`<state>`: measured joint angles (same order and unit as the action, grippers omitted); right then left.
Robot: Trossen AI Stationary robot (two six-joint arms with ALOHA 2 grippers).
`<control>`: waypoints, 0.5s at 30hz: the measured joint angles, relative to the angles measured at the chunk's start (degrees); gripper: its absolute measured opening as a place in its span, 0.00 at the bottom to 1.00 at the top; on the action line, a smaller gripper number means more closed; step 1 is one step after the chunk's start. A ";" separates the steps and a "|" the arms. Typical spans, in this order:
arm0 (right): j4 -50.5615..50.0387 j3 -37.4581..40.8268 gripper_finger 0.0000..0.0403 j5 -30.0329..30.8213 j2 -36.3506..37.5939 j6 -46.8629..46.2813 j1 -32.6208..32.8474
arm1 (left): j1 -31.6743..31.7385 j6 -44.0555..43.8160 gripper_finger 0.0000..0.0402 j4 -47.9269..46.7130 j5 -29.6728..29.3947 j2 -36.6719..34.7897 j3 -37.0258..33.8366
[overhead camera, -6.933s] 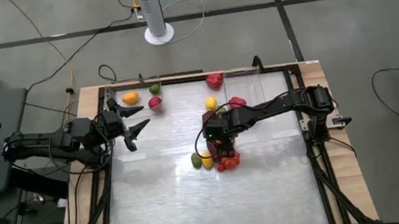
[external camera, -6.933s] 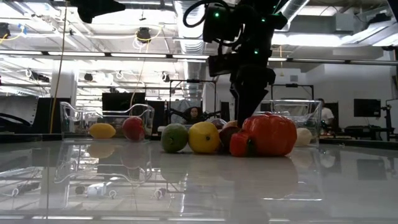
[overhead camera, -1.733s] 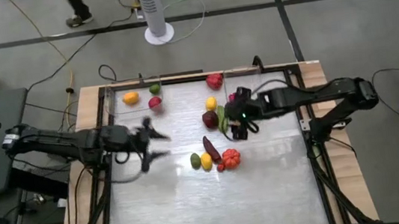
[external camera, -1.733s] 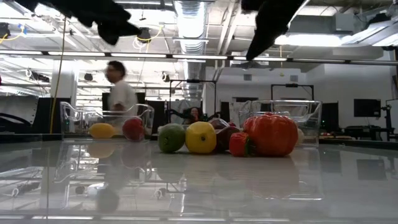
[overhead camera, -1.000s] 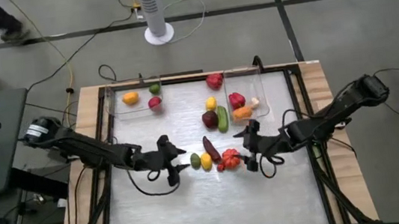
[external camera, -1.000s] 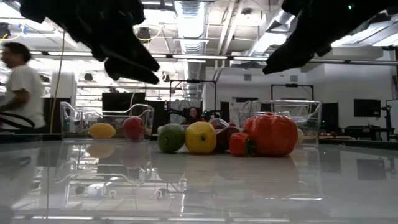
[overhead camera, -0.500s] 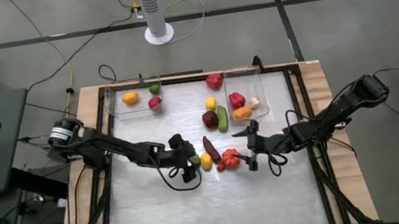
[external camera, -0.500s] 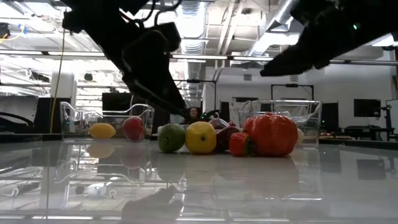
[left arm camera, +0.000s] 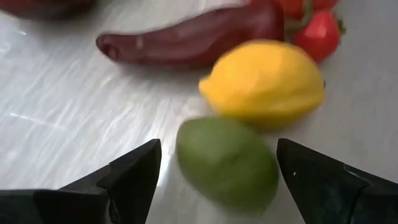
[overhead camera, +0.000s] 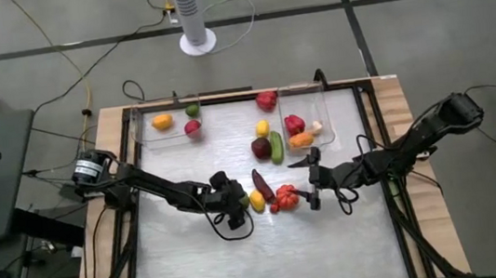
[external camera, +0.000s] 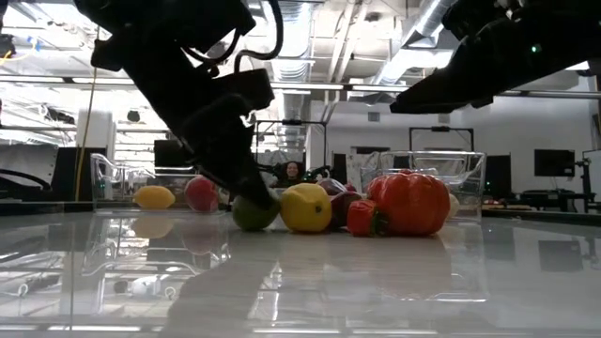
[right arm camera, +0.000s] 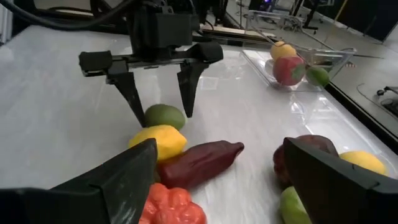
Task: Sort produce into baskets
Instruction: Put the green lime into the left transparent bin
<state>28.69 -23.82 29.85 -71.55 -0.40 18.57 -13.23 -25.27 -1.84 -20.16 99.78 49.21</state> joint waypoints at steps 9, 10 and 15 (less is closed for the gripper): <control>2.46 0.61 0.92 0.00 0.00 2.42 -2.16 | -0.04 -0.33 0.76 1.83 -0.18 0.73 -0.02; 2.25 0.61 0.92 -0.01 0.00 2.12 -2.14 | -0.04 0.07 0.75 2.70 -0.19 0.70 -0.01; 2.00 0.61 0.92 -0.02 0.00 1.97 -2.12 | -0.03 0.99 0.65 3.07 -0.29 0.69 0.02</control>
<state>30.69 -23.20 29.82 -71.55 1.56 16.45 -13.27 -24.28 1.23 -20.45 100.47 49.23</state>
